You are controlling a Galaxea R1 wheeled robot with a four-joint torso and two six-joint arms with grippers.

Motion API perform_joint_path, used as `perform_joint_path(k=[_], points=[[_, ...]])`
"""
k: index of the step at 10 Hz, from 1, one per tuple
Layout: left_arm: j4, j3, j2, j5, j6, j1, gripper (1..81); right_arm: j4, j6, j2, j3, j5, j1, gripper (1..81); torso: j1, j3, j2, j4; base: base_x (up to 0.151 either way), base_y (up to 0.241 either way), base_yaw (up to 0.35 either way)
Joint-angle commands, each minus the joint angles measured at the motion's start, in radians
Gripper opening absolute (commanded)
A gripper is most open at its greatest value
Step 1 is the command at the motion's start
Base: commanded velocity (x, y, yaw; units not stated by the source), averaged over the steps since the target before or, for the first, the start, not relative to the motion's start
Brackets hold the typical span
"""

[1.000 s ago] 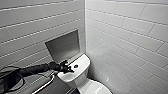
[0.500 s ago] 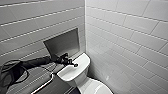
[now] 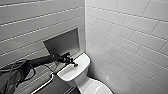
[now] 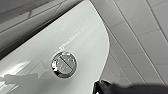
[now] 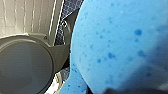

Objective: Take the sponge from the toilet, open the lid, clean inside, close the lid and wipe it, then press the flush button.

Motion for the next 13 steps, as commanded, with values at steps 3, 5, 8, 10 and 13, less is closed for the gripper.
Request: perform_joint_path(k=[3, 5, 8, 10, 13], points=[[0.024, -0.065, 0.03, 0.034, 0.01, -0.212, 1.0, -0.007, -0.001, -0.035, 0.04, -0.052, 0.004, 1.0, 0.0, 0.0, 0.0, 0.0, 0.0, 0.0, 0.0], [0.025, -0.098, 0.042, 0.043, 0.01, -0.213, 1.0, -0.007, -0.001, -0.035, 0.04, -0.052, 0.002, 1.0, 0.0, -0.056, 0.0, 0.0, 0.0, 0.0, 0.0], [0.042, -0.103, 0.047, 0.047, 0.012, -0.213, 1.0, -0.009, -0.001, -0.033, 0.043, -0.052, 0.004, 1.0, 0.0, -0.076, 0.0, 0.0, 0.0, 0.0, 0.0], [0.067, -0.132, 0.057, 0.047, 0.01, -0.212, 1.0, -0.007, -0.001, -0.038, 0.045, -0.052, 0.004, 1.0, 0.001, -0.102, 0.001, 0.0, 0.0, 0.0, 0.0], [0.096, -0.152, 0.06, 0.04, 0.012, -0.21, 1.0, -0.007, -0.001, -0.039, 0.051, -0.052, 0.004, 1.0, 0.001, -0.104, 0.001, 0.0, 0.0, 0.0, 0.0]])
